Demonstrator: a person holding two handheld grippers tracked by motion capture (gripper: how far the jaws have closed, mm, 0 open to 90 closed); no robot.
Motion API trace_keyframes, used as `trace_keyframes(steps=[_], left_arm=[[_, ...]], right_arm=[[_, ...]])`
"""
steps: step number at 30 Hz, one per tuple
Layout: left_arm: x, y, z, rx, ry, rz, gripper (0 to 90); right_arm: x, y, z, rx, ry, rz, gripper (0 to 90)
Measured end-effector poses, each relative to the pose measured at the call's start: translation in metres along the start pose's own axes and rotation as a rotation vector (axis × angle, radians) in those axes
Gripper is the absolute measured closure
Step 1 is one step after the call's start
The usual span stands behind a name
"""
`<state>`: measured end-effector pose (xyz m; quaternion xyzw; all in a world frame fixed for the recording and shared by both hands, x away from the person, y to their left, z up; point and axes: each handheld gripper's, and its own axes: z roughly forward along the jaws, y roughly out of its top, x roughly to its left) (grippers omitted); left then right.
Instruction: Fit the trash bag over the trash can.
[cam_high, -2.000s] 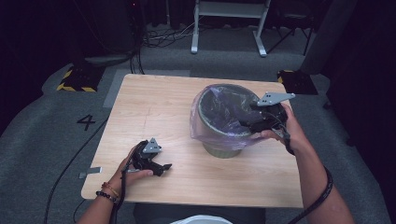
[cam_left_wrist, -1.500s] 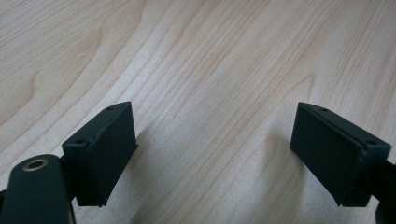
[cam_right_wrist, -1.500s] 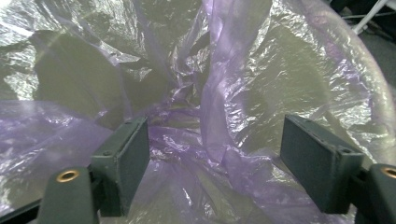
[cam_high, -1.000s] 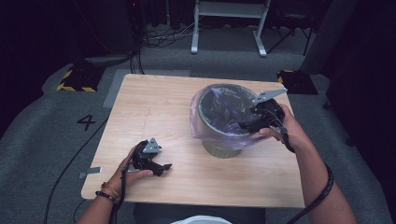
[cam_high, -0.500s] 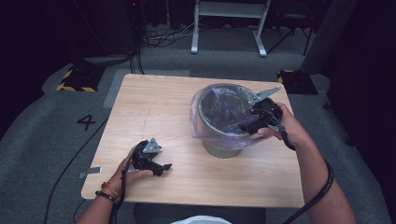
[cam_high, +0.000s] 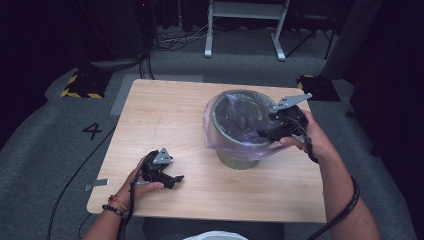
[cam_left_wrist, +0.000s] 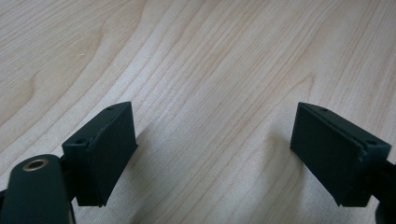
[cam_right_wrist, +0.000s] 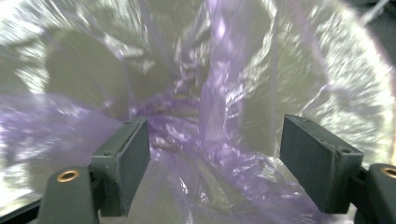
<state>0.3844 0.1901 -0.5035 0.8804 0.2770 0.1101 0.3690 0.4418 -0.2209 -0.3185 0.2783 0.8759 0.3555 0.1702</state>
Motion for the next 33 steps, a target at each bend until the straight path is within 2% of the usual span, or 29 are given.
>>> trace_keyframes(steps=[10,12,22,25,28,33], left_arm=[[0.000,0.000,0.000,-0.001,-0.001,0.000,14.0],[0.000,0.000,0.000,0.000,0.000,0.000,14.0],[0.000,0.000,0.000,0.001,0.000,0.001,14.0],[0.000,0.000,0.000,-0.001,0.000,0.000,14.0],[0.000,0.000,0.000,0.000,0.000,0.000,14.0],[0.000,0.000,0.000,0.000,0.000,0.000,14.0]], right_arm=[[0.000,-0.008,-0.023,-0.103,0.015,0.008,24.4],[0.000,-0.006,-0.023,-0.104,0.014,0.004,25.2],[0.003,0.006,0.005,-0.011,0.027,-0.015,25.1],[0.006,0.007,0.015,0.055,0.034,-0.024,24.6],[0.006,0.007,0.019,0.099,0.037,-0.008,24.3],[0.005,0.007,0.022,0.124,0.050,0.008,22.8]])
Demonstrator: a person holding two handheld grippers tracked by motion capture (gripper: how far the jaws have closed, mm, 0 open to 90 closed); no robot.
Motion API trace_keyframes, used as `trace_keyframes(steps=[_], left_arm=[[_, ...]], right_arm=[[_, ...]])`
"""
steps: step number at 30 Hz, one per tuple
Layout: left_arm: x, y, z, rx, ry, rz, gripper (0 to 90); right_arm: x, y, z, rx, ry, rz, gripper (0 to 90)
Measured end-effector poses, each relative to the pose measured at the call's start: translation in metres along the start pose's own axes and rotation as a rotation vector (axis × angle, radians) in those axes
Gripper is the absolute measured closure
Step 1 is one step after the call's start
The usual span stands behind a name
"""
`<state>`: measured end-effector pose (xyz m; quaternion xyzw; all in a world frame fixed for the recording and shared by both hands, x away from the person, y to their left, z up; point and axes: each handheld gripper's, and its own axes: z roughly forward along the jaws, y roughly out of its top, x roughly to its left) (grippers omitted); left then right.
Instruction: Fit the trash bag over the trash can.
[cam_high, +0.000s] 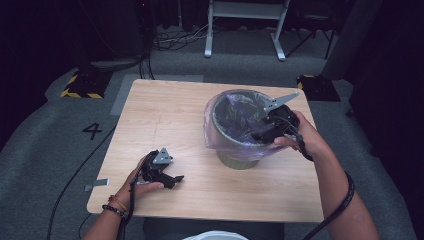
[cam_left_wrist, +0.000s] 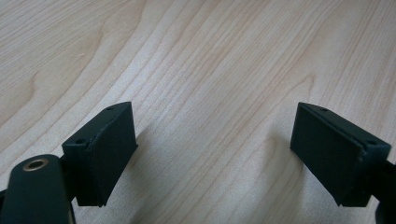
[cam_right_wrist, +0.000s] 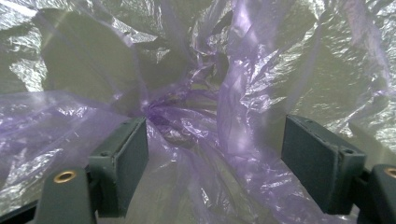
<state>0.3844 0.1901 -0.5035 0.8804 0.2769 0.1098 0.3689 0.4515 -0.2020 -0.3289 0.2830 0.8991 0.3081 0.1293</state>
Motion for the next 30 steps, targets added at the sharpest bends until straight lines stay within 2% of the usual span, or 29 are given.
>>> trace_keyframes(steps=[3,8,13,17,19,23,25,28,30], left_arm=[[0.000,0.000,0.000,0.000,0.000,0.000,14.0],[0.000,0.000,0.000,0.000,0.000,0.001,14.0],[0.000,0.000,0.000,0.000,0.000,0.000,14.0],[0.000,0.000,0.000,0.000,0.000,0.000,14.0],[0.000,0.000,0.000,0.000,0.000,0.000,14.0],[0.000,0.000,0.000,0.000,0.000,0.000,14.0],[0.000,0.000,0.000,0.000,0.000,0.000,14.0],[0.000,0.000,0.000,0.000,0.000,0.001,14.0],[0.000,0.000,0.000,0.000,0.000,0.000,14.0]], right_arm=[[0.000,0.001,0.002,0.021,0.022,0.008,20.2],[0.000,0.001,0.003,0.056,0.023,0.008,18.7],[0.000,0.000,0.003,0.050,0.019,0.013,19.2],[-0.001,-0.002,-0.002,-0.008,0.003,0.013,21.2],[-0.002,-0.004,-0.007,-0.044,0.016,0.014,21.2],[-0.001,-0.009,-0.024,-0.142,0.009,-0.003,21.6],[0.001,-0.013,-0.035,-0.196,0.020,-0.007,22.3],[0.006,-0.020,-0.048,-0.236,0.023,-0.020,22.3],[0.008,-0.025,-0.054,-0.239,0.016,-0.032,22.3]])
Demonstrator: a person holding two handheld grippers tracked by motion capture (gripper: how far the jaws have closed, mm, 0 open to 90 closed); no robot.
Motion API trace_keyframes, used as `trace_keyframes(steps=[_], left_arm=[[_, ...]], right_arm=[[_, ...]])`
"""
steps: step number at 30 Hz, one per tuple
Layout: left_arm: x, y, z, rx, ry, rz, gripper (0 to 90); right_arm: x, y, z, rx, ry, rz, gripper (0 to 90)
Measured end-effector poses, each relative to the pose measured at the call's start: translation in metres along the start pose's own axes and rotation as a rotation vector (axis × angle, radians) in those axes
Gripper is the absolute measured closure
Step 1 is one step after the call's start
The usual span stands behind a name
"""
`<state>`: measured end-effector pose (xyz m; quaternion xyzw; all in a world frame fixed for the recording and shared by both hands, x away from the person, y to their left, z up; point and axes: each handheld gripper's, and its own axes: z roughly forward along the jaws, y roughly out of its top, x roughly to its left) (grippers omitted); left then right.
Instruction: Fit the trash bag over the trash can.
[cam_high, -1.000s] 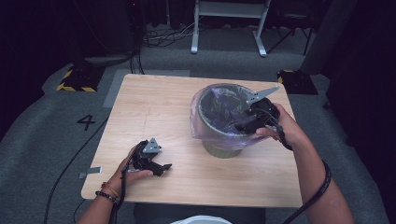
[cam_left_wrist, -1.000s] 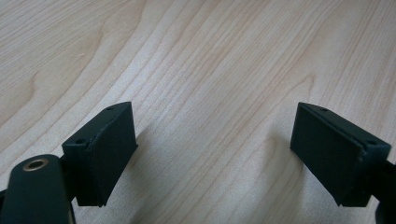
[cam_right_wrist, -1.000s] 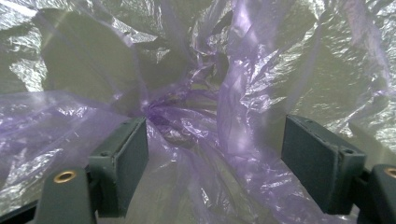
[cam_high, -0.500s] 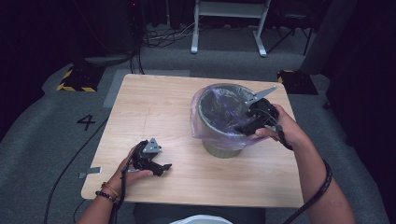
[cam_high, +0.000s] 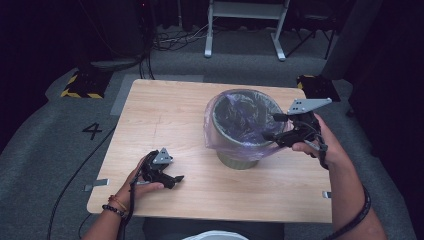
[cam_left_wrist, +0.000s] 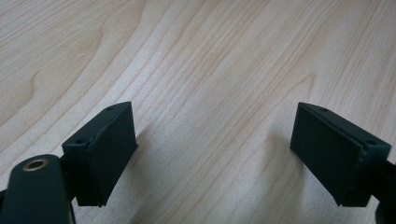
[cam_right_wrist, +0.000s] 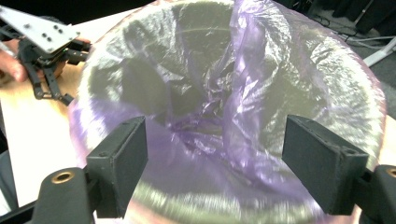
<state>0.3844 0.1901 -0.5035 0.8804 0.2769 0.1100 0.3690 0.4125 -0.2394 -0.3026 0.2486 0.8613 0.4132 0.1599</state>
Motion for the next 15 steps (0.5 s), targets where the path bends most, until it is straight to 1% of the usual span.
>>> trace_keyframes(steps=[6,15], left_arm=[[0.000,0.000,0.000,0.000,0.000,0.000,14.0],[0.000,0.000,0.000,0.000,0.000,0.000,14.0]], right_arm=[[0.002,-0.014,-0.014,-0.016,-0.011,-0.005,22.3],[0.007,-0.031,-0.023,0.001,-0.035,-0.032,22.2]])
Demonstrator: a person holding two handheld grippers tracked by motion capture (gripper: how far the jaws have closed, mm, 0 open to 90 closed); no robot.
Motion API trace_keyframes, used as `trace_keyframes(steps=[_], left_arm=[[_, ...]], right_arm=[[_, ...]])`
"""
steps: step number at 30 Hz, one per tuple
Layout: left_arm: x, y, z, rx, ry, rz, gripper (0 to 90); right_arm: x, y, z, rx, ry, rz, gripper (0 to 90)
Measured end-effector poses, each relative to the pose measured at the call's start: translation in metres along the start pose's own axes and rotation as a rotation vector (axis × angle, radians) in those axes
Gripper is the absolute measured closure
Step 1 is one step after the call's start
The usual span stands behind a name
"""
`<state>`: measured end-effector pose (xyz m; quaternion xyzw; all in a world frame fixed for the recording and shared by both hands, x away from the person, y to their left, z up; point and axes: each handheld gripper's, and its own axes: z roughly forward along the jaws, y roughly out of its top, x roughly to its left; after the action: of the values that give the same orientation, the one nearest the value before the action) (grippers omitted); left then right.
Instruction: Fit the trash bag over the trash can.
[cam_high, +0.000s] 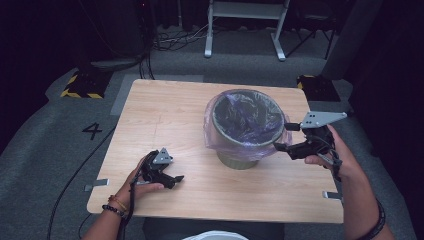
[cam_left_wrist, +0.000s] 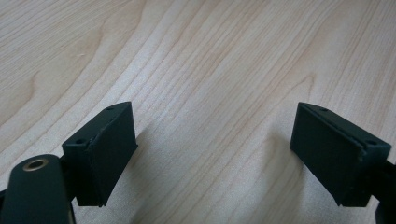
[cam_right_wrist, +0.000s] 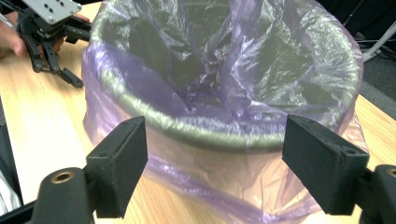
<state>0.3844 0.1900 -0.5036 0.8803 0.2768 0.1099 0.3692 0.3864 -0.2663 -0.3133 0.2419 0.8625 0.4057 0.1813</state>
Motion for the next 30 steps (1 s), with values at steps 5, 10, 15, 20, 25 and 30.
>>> trace_keyframes(steps=[5,10,15,20,25,30], left_arm=[[0.000,0.000,0.000,0.001,0.001,0.000,14.0],[0.000,0.000,0.000,0.000,0.001,0.000,14.0],[0.000,0.000,0.000,0.001,0.001,0.000,14.0],[0.000,0.000,0.000,0.000,0.001,0.000,14.0],[0.000,0.000,0.000,0.001,0.001,0.000,14.0],[0.000,0.000,0.000,0.000,0.000,0.000,14.0]], right_arm=[[0.003,-0.005,0.001,0.002,-0.028,-0.010,23.2],[0.008,-0.012,0.006,0.023,-0.036,-0.027,23.2],[0.013,-0.020,0.010,0.035,-0.060,-0.038,23.1],[0.017,-0.027,0.014,0.040,-0.063,-0.049,23.1],[0.020,-0.033,0.017,0.046,-0.067,-0.049,23.1],[0.023,-0.042,0.022,0.052,-0.065,-0.052,25.5]])
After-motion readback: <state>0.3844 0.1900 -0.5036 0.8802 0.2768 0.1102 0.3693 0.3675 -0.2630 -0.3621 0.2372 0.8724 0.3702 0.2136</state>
